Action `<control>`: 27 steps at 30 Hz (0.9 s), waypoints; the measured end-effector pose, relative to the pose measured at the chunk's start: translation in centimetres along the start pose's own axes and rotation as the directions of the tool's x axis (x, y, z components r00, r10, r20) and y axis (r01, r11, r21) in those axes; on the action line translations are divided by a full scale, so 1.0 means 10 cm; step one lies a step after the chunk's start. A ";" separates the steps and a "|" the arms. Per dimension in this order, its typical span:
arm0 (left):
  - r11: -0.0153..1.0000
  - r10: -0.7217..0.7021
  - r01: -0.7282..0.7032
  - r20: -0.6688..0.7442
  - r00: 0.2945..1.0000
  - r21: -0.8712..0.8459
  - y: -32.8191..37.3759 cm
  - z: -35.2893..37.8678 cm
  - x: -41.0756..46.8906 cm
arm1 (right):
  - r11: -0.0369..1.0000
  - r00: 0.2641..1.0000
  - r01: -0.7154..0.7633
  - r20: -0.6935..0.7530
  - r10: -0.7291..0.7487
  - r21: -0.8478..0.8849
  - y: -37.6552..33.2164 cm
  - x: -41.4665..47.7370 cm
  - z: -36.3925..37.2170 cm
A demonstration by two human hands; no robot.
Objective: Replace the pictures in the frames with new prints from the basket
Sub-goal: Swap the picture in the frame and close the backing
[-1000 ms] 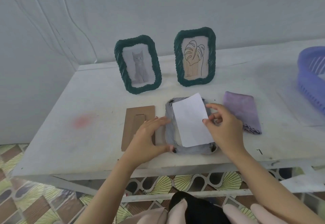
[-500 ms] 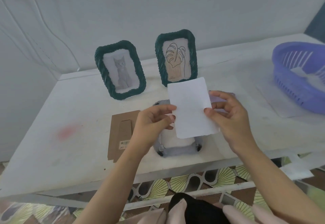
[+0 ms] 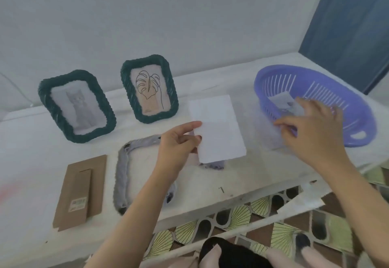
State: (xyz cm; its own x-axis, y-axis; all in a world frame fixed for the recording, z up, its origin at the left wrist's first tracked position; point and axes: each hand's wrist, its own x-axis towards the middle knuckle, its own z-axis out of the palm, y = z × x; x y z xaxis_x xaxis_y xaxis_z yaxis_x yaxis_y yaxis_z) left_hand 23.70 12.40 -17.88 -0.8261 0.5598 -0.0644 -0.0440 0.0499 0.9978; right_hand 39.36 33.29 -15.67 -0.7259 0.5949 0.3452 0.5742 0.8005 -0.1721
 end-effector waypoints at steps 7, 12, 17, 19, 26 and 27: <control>0.993 -0.114 0.115 -0.056 0.992 0.006 -0.15 0.66 0.15 | 0.957 0.982 0.040 0.163 -0.090 0.288 0.42 0.09 -0.16; 0.986 -0.141 0.141 -0.014 0.990 0.088 -0.18 1.09 0.29 | 0.903 0.998 0.043 0.023 -0.059 0.427 0.62 0.27 -0.25; 0.972 -0.129 0.128 -0.004 0.992 0.198 -0.21 1.45 0.48 | 0.851 0.996 0.017 0.067 -0.061 0.524 0.73 0.42 -0.35; 0.966 -0.125 0.126 -0.016 0.992 0.225 -0.24 1.55 0.53 | 0.845 0.994 0.017 0.082 -0.072 0.535 0.75 0.44 -0.37; 0.914 -0.078 0.082 -0.028 0.997 0.398 -0.30 1.68 0.57 | 0.835 0.980 0.049 0.137 -0.147 0.548 0.77 0.46 -0.30; 0.900 -0.065 0.072 -0.032 0.997 0.430 -0.31 1.68 0.58 | 0.835 0.975 0.062 0.145 -0.168 0.547 0.75 0.45 -0.28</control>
State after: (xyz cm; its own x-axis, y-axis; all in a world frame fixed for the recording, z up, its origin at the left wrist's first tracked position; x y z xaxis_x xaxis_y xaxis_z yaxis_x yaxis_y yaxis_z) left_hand 28.52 29.38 -21.59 -0.8391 0.5285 -0.1285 0.1424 0.4415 0.8859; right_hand 41.44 41.80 -12.80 -0.8592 0.4563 0.2315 0.2269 0.7454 -0.6268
